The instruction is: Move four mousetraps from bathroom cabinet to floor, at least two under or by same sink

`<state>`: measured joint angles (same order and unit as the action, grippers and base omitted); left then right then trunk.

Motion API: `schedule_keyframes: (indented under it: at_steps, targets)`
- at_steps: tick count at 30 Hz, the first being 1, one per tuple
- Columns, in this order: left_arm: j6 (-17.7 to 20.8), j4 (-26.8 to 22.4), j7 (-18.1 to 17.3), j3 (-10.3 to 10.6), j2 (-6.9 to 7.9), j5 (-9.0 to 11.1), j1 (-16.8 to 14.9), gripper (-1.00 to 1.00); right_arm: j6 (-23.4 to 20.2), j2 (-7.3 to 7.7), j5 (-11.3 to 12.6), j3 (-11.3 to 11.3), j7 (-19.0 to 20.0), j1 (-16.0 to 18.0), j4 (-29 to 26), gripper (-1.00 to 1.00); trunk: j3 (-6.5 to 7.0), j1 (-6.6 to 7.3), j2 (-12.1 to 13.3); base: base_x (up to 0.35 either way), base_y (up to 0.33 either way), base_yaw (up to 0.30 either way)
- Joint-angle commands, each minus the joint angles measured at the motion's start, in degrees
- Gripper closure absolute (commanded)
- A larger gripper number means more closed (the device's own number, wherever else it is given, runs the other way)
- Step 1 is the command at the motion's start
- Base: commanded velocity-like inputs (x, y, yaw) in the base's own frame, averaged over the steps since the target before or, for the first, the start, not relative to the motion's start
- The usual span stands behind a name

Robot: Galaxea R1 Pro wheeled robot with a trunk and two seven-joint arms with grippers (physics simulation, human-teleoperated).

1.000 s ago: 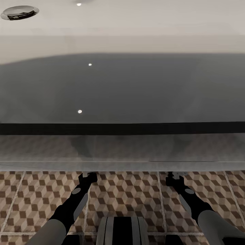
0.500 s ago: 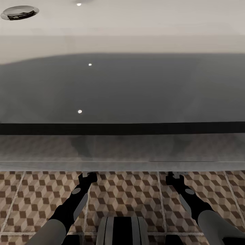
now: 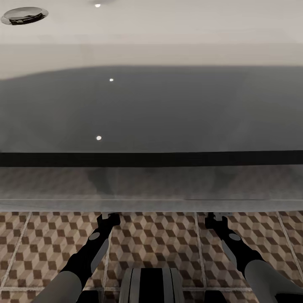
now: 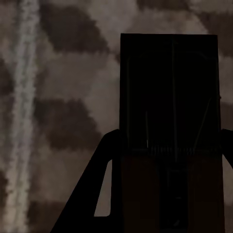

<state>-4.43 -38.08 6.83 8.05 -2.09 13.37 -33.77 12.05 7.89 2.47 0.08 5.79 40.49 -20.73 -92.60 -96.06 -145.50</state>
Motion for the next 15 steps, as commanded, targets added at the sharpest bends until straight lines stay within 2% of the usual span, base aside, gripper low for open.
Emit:
schedule_keyframes:
  at_steps: [1,15]
  targets:
    - [-0.2,0.0,0.6,0.4,0.0,0.4,0.0,1.0,0.2,0.02,0.3,0.0,0.4,0.0,0.0,1.0,-0.03,0.01,0.0,0.0,0.0,0.0]
    - [-0.5,0.0,0.6,0.4,-0.49,0.3,0.0,1.0,0.2,0.02,0.3,0.0,0.4,0.0,-0.3,1.0,-0.03,0.01,0.0,0.0,0.0,0.0]
